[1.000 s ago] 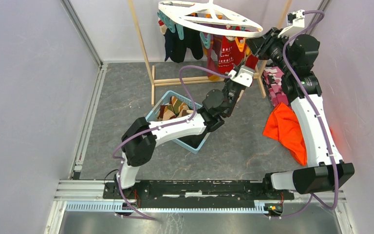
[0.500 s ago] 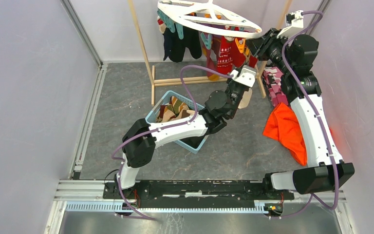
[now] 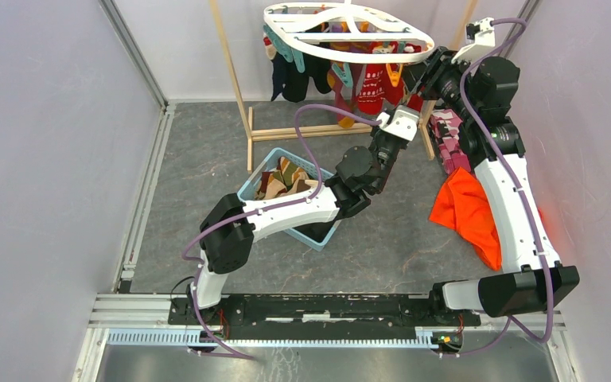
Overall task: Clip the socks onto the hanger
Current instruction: Clamp the sock onto the hanger.
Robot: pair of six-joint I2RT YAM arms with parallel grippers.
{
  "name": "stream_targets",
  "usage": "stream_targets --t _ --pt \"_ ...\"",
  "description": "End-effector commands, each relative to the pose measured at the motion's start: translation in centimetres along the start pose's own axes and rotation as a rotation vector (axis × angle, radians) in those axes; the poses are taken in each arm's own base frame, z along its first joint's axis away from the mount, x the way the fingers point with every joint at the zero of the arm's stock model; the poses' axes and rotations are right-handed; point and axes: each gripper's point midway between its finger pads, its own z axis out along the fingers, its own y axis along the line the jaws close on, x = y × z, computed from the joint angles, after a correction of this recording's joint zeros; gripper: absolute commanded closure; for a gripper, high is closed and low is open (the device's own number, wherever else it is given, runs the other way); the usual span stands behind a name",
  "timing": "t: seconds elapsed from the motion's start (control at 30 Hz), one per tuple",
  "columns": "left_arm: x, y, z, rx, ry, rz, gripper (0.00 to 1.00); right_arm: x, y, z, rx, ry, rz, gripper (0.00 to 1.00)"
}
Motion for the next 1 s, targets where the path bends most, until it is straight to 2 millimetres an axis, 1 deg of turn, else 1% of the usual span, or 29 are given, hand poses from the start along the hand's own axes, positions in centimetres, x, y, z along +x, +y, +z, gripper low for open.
stream_targets --t 0.0,0.07,0.13,0.27,0.4,0.47,0.5,0.6,0.67,0.73,0.77,0.8,0.87,0.97 --pt "-1.3 -0.1 0.4 -0.027 -0.029 -0.08 0.98 -1.0 0.5 -0.8 0.002 -0.033 -0.024 0.48" --pt "-1.4 -0.1 0.4 -0.023 -0.031 -0.083 0.97 -1.3 0.6 -1.0 0.001 -0.042 -0.032 0.44" --pt "-1.4 -0.2 0.4 -0.02 -0.031 -0.09 0.92 -1.6 0.7 -1.2 0.0 -0.05 -0.05 0.41" --pt "-1.5 -0.4 0.2 -0.005 -0.03 -0.099 0.69 -2.0 0.8 -1.8 0.005 -0.062 -0.089 0.36" --pt "-1.7 0.0 -0.3 0.004 -0.029 -0.106 0.53 -2.1 0.9 -2.7 0.001 -0.072 -0.136 0.32" --pt "-1.6 0.2 -1.0 0.021 -0.022 -0.107 0.45 -1.9 1.0 -3.1 -0.004 -0.071 -0.161 0.27" --pt "-2.2 0.5 -1.3 0.029 -0.028 -0.116 0.41 -1.9 1.0 -3.4 -0.006 -0.073 -0.18 0.26" --pt "-2.7 0.5 -2.8 0.101 -0.025 -0.117 0.29 -1.8 0.6 -4.1 -0.013 -0.075 -0.215 0.24" --pt "-2.8 0.5 -4.0 0.155 -0.014 -0.119 0.25 -1.7 0.0 -4.6 -0.021 -0.073 -0.227 0.24" --pt "-2.5 0.4 -5.4 0.216 0.015 -0.119 0.21 -1.5 -0.1 -5.1 -0.062 -0.069 -0.249 0.23" --pt "-2.6 0.4 -6.1 0.243 0.023 -0.122 0.18 -1.2 0.4 -5.2 -0.096 -0.065 -0.258 0.23" --pt "-2.1 0.3 -7.0 0.281 0.051 -0.114 0.16 -1.4 -0.2 -5.7 -0.106 -0.069 -0.274 0.23" --pt "-1.7 0.3 -8.7 0.342 0.09 -0.111 0.14 -1.1 0.1 -6.2 -0.148 -0.072 -0.318 0.22" --pt "-0.7 0.8 -11.0 0.413 0.161 -0.123 0.11 -1.0 -0.4 -6.7 -0.143 -0.078 -0.375 0.22"
